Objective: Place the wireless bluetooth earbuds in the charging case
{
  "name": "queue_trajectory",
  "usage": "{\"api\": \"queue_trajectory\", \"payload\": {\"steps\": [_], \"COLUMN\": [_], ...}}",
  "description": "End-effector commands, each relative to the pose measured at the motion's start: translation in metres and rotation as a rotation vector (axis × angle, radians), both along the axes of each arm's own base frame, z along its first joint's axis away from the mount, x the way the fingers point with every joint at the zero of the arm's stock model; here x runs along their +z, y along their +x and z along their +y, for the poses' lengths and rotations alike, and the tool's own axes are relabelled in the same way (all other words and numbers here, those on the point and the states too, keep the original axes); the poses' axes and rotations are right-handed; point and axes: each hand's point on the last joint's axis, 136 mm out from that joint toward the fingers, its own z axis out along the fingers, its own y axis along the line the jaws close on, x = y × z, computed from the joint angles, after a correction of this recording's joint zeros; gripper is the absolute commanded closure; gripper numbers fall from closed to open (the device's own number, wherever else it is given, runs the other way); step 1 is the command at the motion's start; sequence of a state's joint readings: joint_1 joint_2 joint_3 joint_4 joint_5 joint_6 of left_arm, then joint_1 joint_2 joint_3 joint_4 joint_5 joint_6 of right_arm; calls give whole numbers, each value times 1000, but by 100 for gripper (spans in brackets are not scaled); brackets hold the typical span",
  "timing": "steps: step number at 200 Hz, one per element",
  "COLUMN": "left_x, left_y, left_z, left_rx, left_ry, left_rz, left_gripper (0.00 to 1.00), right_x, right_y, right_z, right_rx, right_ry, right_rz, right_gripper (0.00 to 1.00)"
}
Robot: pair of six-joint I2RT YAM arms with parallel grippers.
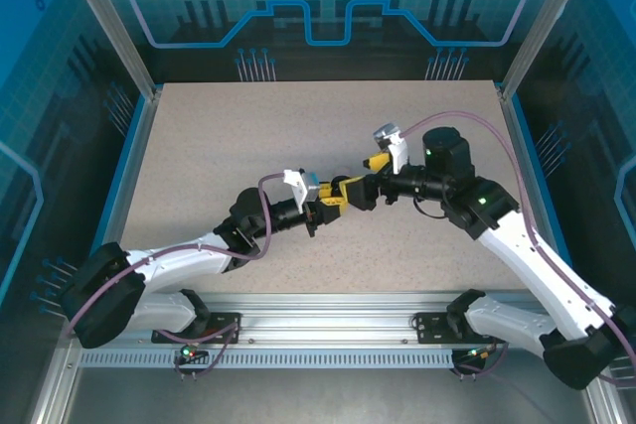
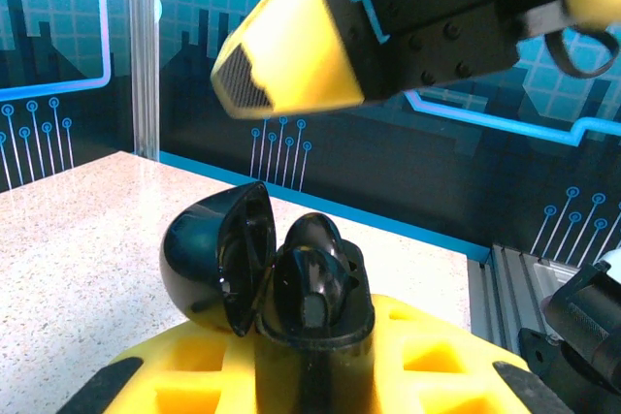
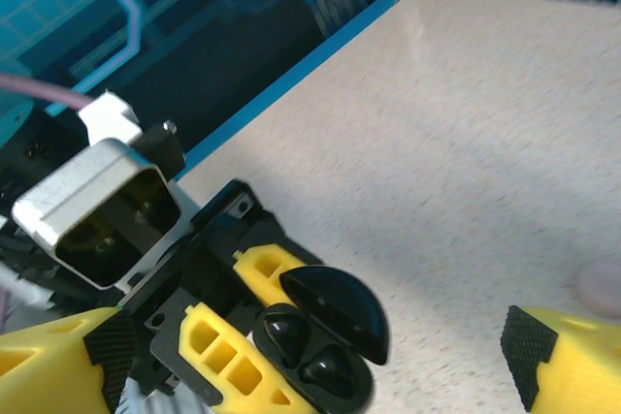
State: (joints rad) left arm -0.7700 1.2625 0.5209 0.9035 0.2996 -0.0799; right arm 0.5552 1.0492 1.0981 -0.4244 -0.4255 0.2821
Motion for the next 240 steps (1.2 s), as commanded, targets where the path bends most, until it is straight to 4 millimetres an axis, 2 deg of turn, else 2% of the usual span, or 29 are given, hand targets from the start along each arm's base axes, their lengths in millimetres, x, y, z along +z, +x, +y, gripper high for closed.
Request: {"api": "queue_trajectory", "payload": {"steps": [1,36,90,131,163,190,210,230,240], "left_x": [14,14,10,8,8,6,0,-11,-20], "left_y": [-7,-6,-1,-1,-1,1,5,11,13], "left_z": [-4,-4,-5,-5,-4,-3,0,4,6], "left_rx": [-37,-37,-20,-17,-15,-4,27,68,87], "left_ry": [-27,-28,-9,-1,-2,3,19,53,75], "left_rz": [-48,-38,-10,-1,-1,9,42,99,138], "left_gripper": [100,100,100,100,100,100,100,99,99], "right_x": [-1,-3,4,8,5,-3,-10,-17,-19], "right_y": [-11,-17,-26,-26,-24,-12,4,17,19], "right_z": [12,22,23,17,10,-4,-31,-66,-79], "right_rx": [100,174,218,183,148,38,-138,-330,-391], "right_ry": [38,54,75,62,33,-38,-135,-224,-242], "right_rz": [99,129,123,84,74,51,13,-23,-38], "right_gripper": [2,12,32,38,38,32,26,14,3]}}
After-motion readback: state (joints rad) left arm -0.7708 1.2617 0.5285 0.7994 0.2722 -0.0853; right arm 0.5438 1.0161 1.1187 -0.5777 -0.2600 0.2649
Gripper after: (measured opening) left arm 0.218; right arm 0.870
